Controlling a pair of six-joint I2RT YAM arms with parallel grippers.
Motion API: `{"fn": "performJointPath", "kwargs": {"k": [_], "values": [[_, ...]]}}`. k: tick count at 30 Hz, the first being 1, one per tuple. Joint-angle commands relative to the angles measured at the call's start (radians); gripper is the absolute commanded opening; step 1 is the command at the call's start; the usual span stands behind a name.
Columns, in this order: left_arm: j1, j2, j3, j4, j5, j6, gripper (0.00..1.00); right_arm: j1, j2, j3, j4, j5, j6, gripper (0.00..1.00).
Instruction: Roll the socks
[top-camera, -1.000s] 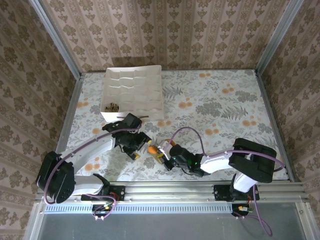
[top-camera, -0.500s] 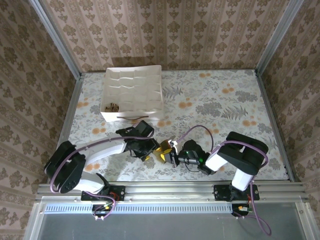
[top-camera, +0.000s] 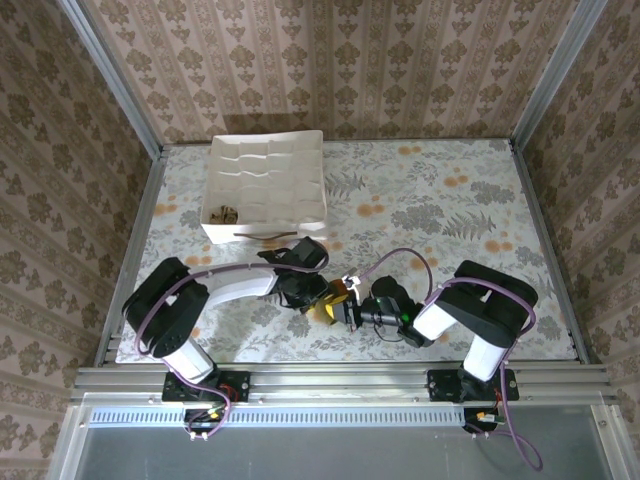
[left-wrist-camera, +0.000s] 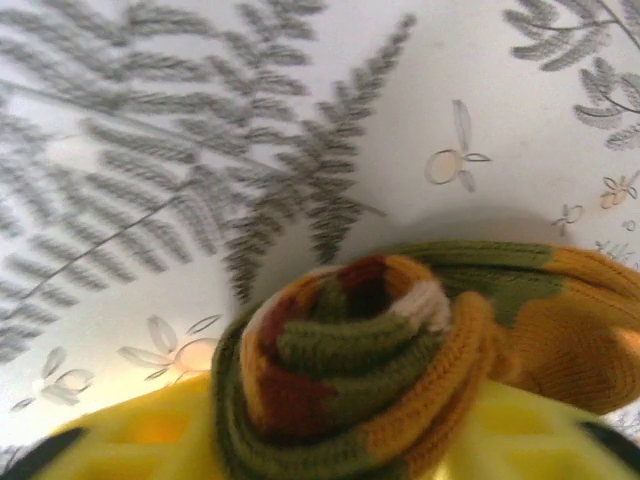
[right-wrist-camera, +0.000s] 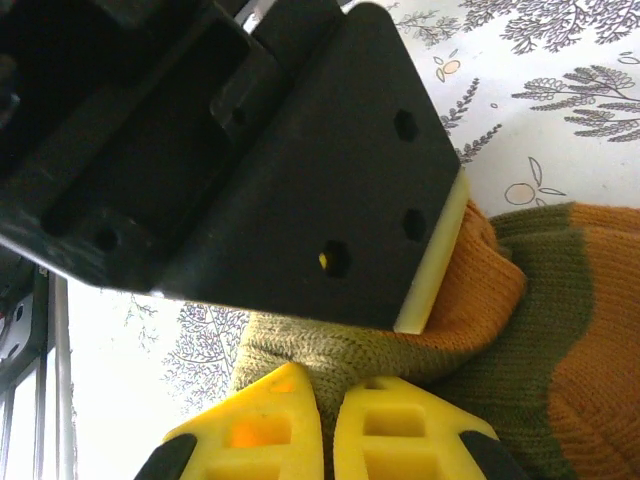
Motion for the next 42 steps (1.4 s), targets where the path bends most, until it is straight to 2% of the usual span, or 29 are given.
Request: {"fn": "performJointPath", "kwargs": {"k": [1, 2, 3, 5, 6, 9, 11, 15, 20, 25, 34, 40, 42], "values": [[-0.039, 0.104, -0.068, -0.121, 0.038, 0.015, 0.2, -0.021, 0.056, -0.031, -0.378, 0.082, -0.04, 0.0], [-0.037, 0.104, -0.072, -0.147, 0.033, 0.008, 0.06, -0.02, 0.039, -0.024, -0.401, 0.086, -0.059, 0.01], [-0.032, 0.102, -0.073, -0.187, 0.023, -0.001, 0.0, -0.019, 0.013, -0.014, -0.43, 0.085, -0.087, 0.06], [-0.015, 0.095, -0.075, -0.271, -0.002, -0.019, 0.0, -0.001, -0.071, 0.007, -0.501, 0.109, -0.153, 0.22], [-0.004, 0.084, -0.077, -0.327, -0.024, -0.035, 0.0, 0.032, -0.149, 0.019, -0.557, 0.164, -0.199, 0.28], [0.023, 0.033, -0.069, -0.495, -0.113, -0.085, 0.0, 0.147, -0.323, 0.056, -0.686, 0.343, -0.315, 0.4], [0.037, -0.003, -0.066, -0.591, -0.16, -0.119, 0.0, 0.205, -0.38, 0.093, -0.738, 0.413, -0.34, 0.44], [0.048, -0.041, -0.072, -0.667, -0.18, -0.175, 0.0, 0.324, -0.35, 0.163, -0.739, 0.498, -0.337, 0.47], [0.039, 0.016, -0.009, -0.675, -0.153, -0.149, 0.0, 0.423, -0.239, 0.259, -0.684, 0.607, -0.276, 0.48], [0.036, 0.108, 0.055, -0.657, -0.107, -0.086, 0.0, 0.45, -0.173, 0.288, -0.593, 0.621, -0.198, 0.51], [0.049, 0.152, 0.083, -0.594, -0.052, 0.001, 0.0, 0.469, -0.071, 0.34, -0.53, 0.66, -0.11, 0.52], [0.056, 0.149, 0.057, -0.561, -0.042, 0.008, 0.0, 0.485, -0.159, 0.321, -0.588, 0.731, -0.074, 0.52], [0.057, 0.147, 0.055, -0.549, -0.039, 0.005, 0.0, 0.492, -0.216, 0.288, -0.598, 0.729, -0.046, 0.56]]}}
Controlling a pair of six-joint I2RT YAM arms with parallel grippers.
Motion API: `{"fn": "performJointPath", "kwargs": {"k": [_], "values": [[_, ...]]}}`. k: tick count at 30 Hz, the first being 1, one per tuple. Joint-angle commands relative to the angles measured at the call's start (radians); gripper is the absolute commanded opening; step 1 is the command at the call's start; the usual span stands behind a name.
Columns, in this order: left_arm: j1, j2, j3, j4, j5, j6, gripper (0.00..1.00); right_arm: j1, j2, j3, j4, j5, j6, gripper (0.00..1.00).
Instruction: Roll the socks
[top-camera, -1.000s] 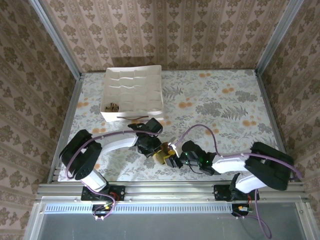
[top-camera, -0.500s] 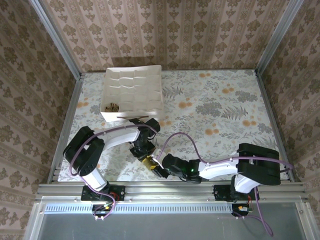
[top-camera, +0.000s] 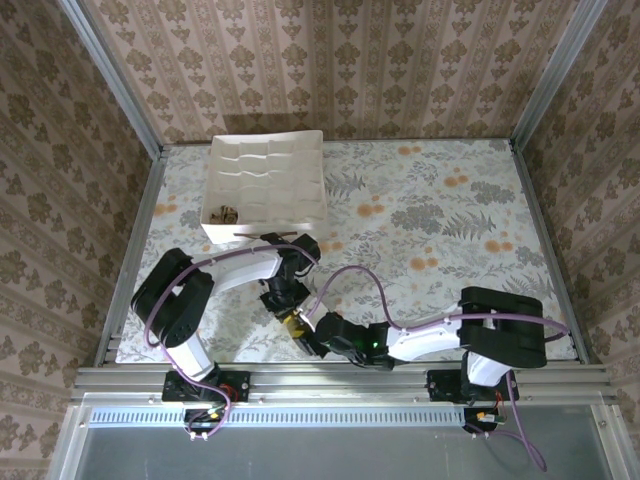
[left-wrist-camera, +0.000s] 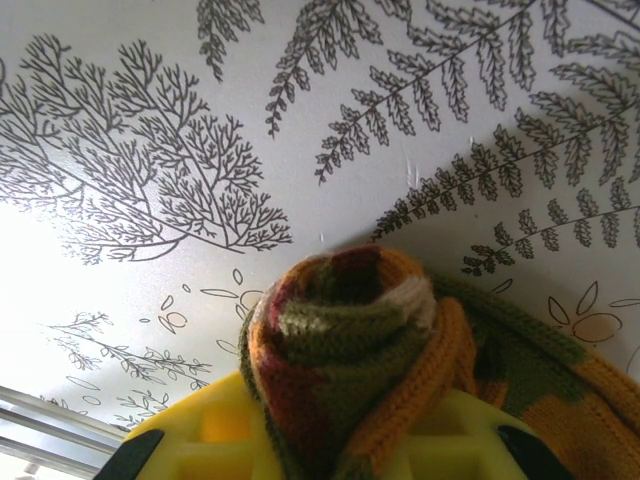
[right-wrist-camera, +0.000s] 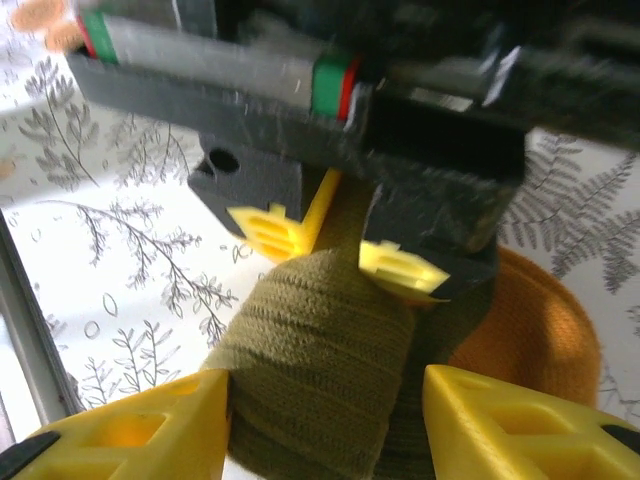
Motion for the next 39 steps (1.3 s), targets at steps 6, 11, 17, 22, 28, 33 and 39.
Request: {"fn": "performJointPath", "kwargs": {"k": [6, 11, 17, 22, 28, 33, 39], "values": [[-0.001, 0.087, -0.076, 0.025, -0.004, 0.011, 0.0, 0.021, -0.059, 0.001, 0.001, 0.013, 0.119, 0.6], [-0.001, 0.07, -0.082, 0.038, 0.006, 0.006, 0.0, 0.018, 0.041, 0.077, -0.055, 0.04, 0.141, 0.62], [0.0, 0.023, -0.086, 0.037, 0.021, 0.017, 0.0, -0.014, 0.143, 0.145, -0.142, 0.049, 0.171, 0.49], [0.011, -0.059, -0.093, 0.056, 0.039, 0.014, 0.06, -0.023, 0.184, 0.132, -0.27, 0.028, 0.24, 0.3], [0.058, -0.212, -0.117, 0.081, 0.054, -0.01, 0.55, -0.05, 0.196, -0.016, -0.181, -0.093, 0.287, 0.0], [0.109, -0.377, -0.176, 0.188, 0.051, -0.027, 0.73, -0.112, 0.197, -0.093, -0.074, -0.257, 0.286, 0.0], [0.118, -0.551, -0.286, 0.351, 0.063, 0.036, 0.73, -0.227, 0.19, -0.163, 0.025, -0.449, 0.317, 0.0]]}}
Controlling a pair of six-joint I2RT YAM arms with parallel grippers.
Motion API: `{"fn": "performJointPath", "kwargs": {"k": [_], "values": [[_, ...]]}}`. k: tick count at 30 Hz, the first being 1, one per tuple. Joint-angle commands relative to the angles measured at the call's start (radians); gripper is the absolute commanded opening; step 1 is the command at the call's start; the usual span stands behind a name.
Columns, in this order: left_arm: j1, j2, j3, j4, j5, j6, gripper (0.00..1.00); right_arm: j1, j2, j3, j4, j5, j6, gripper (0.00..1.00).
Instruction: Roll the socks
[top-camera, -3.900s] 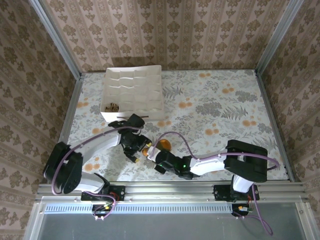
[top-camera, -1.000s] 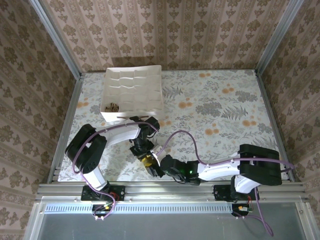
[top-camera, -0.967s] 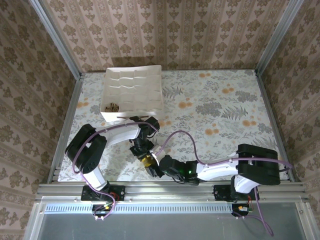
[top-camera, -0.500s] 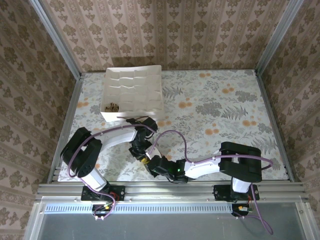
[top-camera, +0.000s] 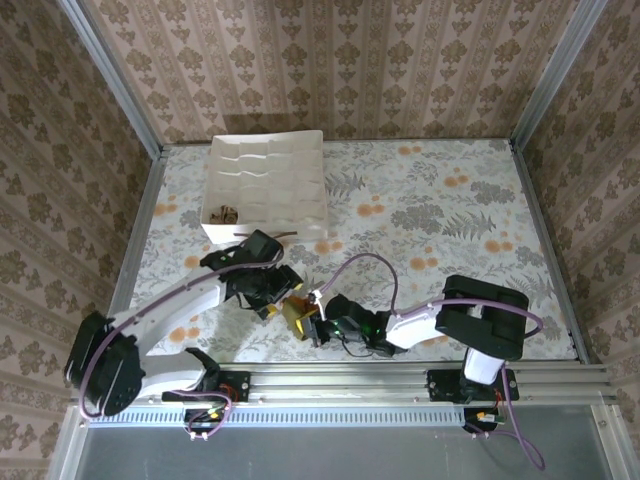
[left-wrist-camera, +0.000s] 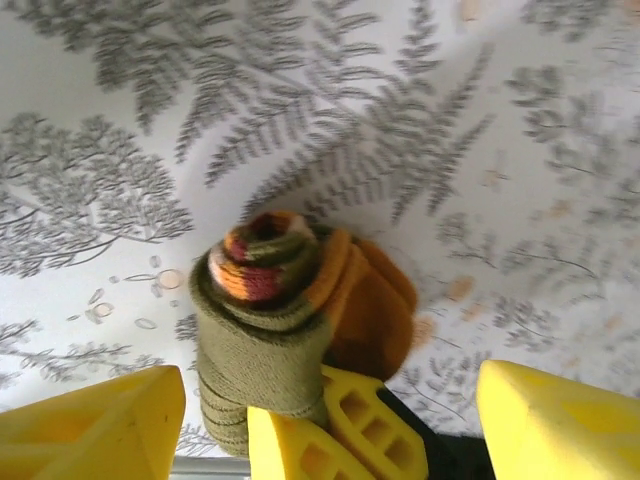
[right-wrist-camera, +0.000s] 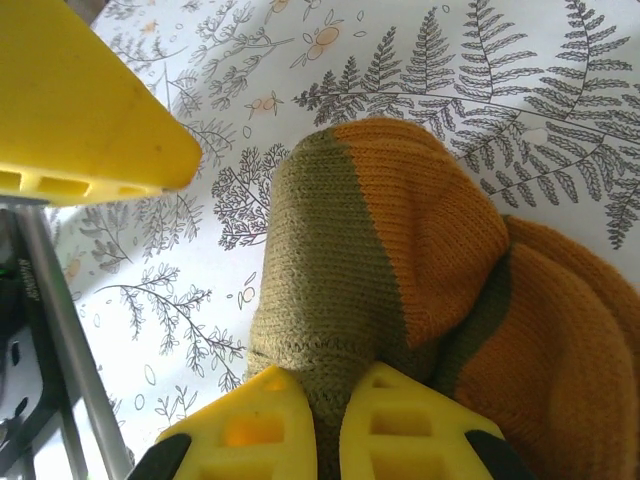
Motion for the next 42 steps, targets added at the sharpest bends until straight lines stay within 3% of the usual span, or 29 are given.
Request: {"fn": "performJointPath", "kwargs": {"k": [1, 7, 14, 21, 26, 28, 34, 38, 42], "values": [[-0.004, -0.063, -0.066, 0.086, 0.016, 0.039, 0.72, -0.065, 0.065, -0.11, -0.189, -0.141, 0.034, 0.0], [-0.045, -0.121, -0.167, 0.135, 0.019, 0.026, 0.56, -0.16, 0.057, -0.162, -0.125, -0.265, 0.063, 0.0], [-0.097, -0.036, -0.184, 0.254, 0.008, 0.017, 0.57, -0.25, 0.129, -0.14, -0.151, -0.426, 0.056, 0.0], [-0.142, 0.087, -0.195, 0.34, -0.005, 0.013, 0.6, -0.308, 0.137, -0.168, -0.127, -0.465, 0.069, 0.0], [-0.145, 0.196, -0.19, 0.37, -0.041, 0.006, 0.55, -0.316, 0.125, -0.155, -0.176, -0.483, 0.013, 0.0], [-0.146, 0.241, -0.183, 0.344, -0.046, -0.007, 0.48, -0.316, 0.095, -0.15, -0.209, -0.461, -0.037, 0.0], [-0.162, 0.35, -0.179, 0.231, -0.023, -0.081, 0.26, -0.308, -0.145, -0.162, -0.264, -0.339, -0.239, 0.3], [-0.152, 0.352, -0.17, 0.161, -0.008, -0.128, 0.16, -0.172, -0.455, -0.2, -0.333, -0.056, -0.423, 0.48], [-0.111, 0.336, -0.181, 0.169, 0.04, -0.148, 0.11, -0.061, -0.544, -0.161, -0.457, 0.097, -0.56, 0.53]]}}
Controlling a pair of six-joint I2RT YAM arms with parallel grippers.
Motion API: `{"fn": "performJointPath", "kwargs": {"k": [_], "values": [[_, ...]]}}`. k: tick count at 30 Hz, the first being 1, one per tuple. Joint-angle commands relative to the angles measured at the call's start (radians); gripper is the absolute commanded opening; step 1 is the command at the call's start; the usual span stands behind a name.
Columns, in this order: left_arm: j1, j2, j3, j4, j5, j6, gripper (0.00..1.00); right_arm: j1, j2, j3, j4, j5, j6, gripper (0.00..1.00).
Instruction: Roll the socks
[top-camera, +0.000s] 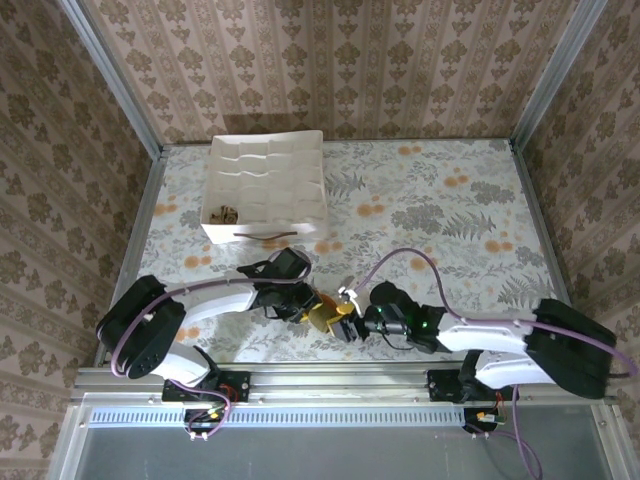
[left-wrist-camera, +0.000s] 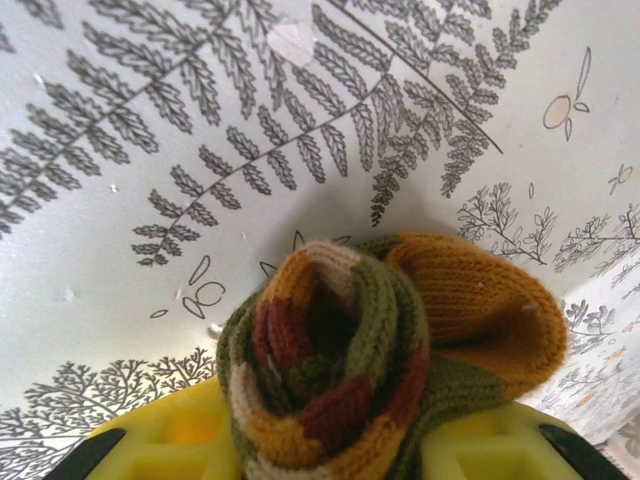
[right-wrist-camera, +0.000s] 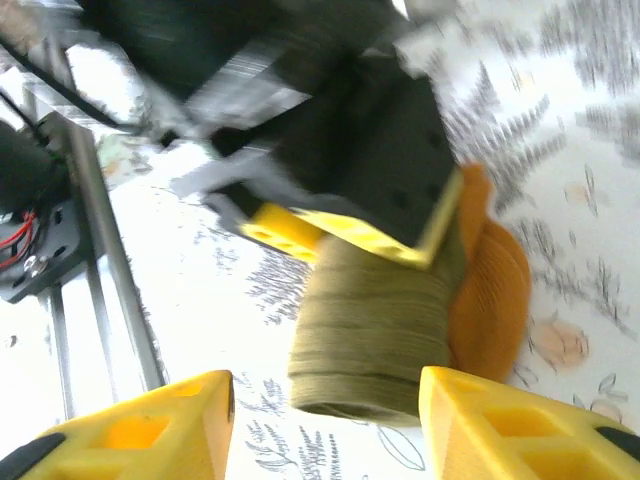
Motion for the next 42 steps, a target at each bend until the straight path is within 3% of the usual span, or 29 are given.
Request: {"fn": "performJointPath", "kwargs": {"k": [1, 6, 10, 17, 22, 25, 29, 32, 36, 42], "values": [[0.033, 0.061, -0.078, -0.206, -0.013, -0.051, 0.11, 0.067, -0.017, 0.031, -0.174, 0.239, -0.193, 0.54], [0.078, 0.1, -0.044, -0.195, 0.073, -0.009, 0.11, 0.118, 0.107, 0.129, -0.166, 0.301, -0.287, 0.57], [0.093, 0.144, 0.027, -0.285, 0.084, 0.057, 0.11, 0.137, 0.213, 0.22, -0.16, 0.35, -0.36, 0.58], [0.112, 0.16, 0.046, -0.286, 0.101, 0.074, 0.11, 0.137, 0.352, 0.279, -0.161, 0.359, -0.405, 0.59], [0.13, 0.165, 0.061, -0.271, 0.115, 0.101, 0.12, 0.124, 0.413, 0.279, -0.17, 0.37, -0.38, 0.56], [0.133, 0.172, 0.076, -0.258, 0.129, 0.115, 0.13, 0.107, 0.443, 0.293, -0.18, 0.381, -0.371, 0.48], [0.137, 0.141, 0.092, -0.248, 0.126, 0.124, 0.22, 0.073, 0.463, 0.323, -0.218, 0.365, -0.338, 0.18], [0.151, 0.058, 0.089, -0.219, 0.1, 0.119, 0.4, 0.051, 0.464, 0.32, -0.25, 0.337, -0.297, 0.01], [0.165, -0.087, 0.05, -0.104, 0.054, 0.069, 0.62, -0.003, 0.453, 0.268, -0.253, 0.198, -0.226, 0.0], [0.176, -0.205, -0.015, 0.004, 0.006, 0.034, 0.72, -0.143, 0.456, 0.203, -0.187, -0.117, -0.121, 0.0]]}}
